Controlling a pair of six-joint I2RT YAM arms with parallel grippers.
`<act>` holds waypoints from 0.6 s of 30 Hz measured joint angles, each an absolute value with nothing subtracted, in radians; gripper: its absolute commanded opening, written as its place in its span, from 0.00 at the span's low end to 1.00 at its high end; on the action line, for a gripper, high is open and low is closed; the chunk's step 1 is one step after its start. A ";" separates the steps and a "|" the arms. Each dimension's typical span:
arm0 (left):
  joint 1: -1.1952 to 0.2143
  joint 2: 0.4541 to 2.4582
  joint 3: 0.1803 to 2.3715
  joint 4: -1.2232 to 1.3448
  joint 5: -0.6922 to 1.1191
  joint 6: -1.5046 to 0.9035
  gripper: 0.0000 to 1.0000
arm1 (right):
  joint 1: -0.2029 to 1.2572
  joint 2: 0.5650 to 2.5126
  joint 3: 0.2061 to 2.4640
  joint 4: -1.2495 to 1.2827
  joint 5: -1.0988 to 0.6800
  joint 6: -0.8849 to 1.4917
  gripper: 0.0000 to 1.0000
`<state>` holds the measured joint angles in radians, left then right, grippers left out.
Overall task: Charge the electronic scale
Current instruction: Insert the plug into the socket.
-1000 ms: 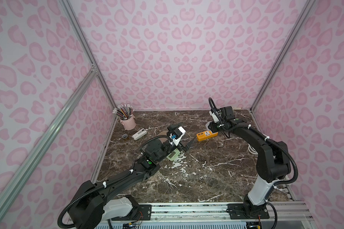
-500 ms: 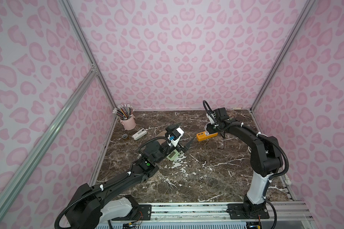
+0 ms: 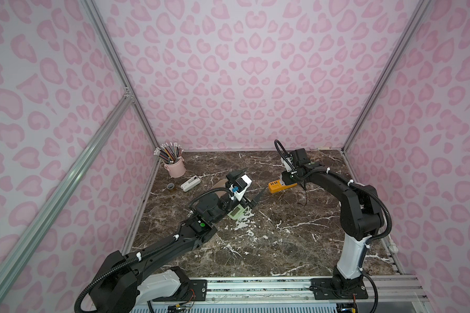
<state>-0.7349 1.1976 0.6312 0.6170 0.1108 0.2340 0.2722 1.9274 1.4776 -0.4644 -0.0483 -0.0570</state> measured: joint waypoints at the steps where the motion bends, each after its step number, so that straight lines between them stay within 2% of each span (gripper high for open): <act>1: -0.735 1.198 0.630 0.617 0.111 0.236 0.97 | 0.272 1.927 1.478 -0.464 -0.048 -0.057 0.06; 18: -0.735 1.196 0.623 0.616 0.110 0.237 0.97 | 0.271 1.942 1.480 -0.451 -0.049 -0.059 0.08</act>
